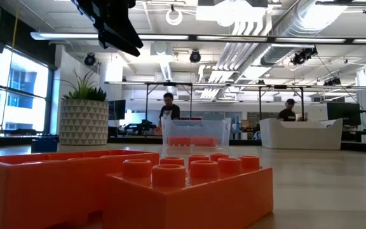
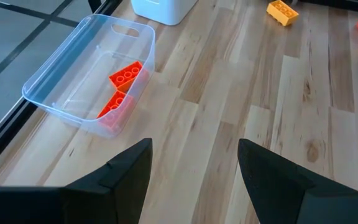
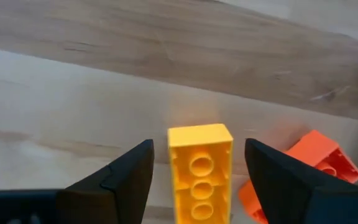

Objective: Sort & place blocks by color
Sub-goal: Put the yellow game piece into the top white bin

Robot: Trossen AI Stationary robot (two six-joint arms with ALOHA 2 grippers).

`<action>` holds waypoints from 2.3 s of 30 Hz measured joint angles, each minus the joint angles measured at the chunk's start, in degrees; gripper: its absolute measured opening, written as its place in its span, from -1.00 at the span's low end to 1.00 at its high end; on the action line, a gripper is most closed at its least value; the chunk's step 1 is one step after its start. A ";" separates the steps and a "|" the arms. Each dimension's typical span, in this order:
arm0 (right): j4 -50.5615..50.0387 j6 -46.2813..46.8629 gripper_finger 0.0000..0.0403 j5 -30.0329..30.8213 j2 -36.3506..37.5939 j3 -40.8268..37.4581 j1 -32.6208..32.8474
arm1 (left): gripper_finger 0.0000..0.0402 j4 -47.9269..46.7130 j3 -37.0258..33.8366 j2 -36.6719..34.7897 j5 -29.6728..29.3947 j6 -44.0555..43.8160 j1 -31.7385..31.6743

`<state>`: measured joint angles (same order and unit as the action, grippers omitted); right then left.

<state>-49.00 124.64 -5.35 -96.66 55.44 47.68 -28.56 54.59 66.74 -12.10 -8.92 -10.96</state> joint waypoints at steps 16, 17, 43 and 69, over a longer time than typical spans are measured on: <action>0.61 -4.03 -0.45 1.56 -2.14 0.04 -2.25 | 0.12 0.09 0.00 0.00 -0.04 -0.93 0.00; 0.74 -4.67 -0.45 3.07 -1.76 0.02 -2.88 | 0.12 0.17 0.00 0.00 -0.04 -0.96 0.00; -18.13 -43.60 -0.43 41.95 24.02 -0.02 -40.53 | 0.12 -5.62 0.00 0.00 6.72 -16.44 0.24; -1.53 -84.43 -0.38 42.98 23.86 -0.02 -77.52 | 0.12 -14.08 0.00 0.00 6.34 -33.54 9.65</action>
<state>-50.52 40.21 37.63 -72.80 55.42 -29.84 -42.63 54.59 66.74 -5.76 -42.46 -1.31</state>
